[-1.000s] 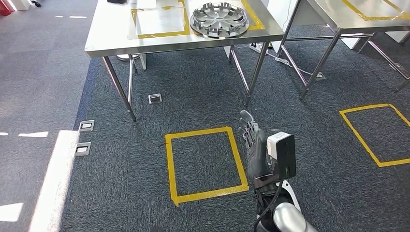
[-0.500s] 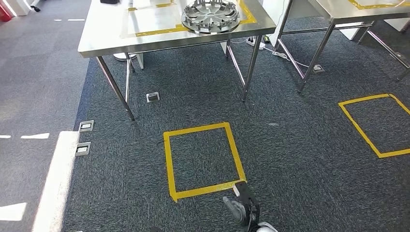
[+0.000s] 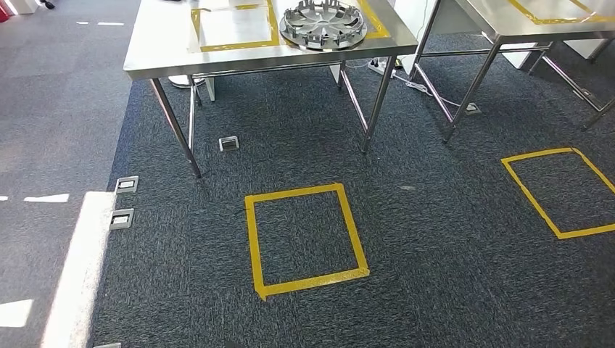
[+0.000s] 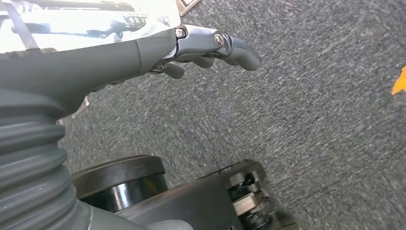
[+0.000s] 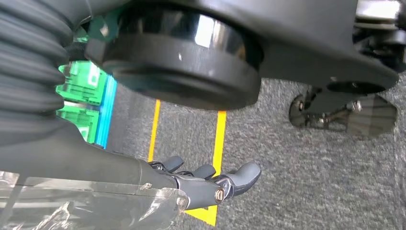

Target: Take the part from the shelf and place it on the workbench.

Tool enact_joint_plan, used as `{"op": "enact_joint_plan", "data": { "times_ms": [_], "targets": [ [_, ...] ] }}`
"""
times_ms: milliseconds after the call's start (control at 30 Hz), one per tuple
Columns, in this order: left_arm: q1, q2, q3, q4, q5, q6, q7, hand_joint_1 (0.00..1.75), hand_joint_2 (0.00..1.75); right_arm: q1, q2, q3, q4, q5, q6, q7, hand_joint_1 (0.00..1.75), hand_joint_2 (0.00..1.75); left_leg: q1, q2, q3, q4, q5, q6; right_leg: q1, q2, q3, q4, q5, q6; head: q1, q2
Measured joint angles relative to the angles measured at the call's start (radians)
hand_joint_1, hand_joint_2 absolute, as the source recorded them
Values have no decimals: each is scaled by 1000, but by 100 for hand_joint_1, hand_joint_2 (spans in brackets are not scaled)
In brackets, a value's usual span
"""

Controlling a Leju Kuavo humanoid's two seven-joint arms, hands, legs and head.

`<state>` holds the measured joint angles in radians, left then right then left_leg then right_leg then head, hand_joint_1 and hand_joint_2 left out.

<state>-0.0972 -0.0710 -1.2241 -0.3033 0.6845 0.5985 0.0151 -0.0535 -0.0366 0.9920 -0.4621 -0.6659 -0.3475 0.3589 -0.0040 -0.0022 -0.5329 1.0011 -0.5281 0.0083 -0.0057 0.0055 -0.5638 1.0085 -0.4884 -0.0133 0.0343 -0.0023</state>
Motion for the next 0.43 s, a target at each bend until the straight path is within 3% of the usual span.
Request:
{"op": "enact_joint_plan", "data": {
  "times_ms": [33,133,433],
  "targets": [
    [4,0,7,0,-10,-7,-1,0,175,1,3,-3,12,8,2,-9,0,175,-1,0,1,1,0,2,0,1,3,-5,7,0,2,0],
    [18,1,38,0,-48,-37,-1,0,175,2,9,-21,39,43,18,-33,0,175,-2,1,3,3,1,6,-2,2,7,-9,12,18,2,0],
    [56,10,175,0,-159,-132,-4,0,175,19,20,-118,76,151,75,-90,0,175,-3,1,3,5,-3,8,-2,2,8,-11,9,31,1,0]
  ]
}}
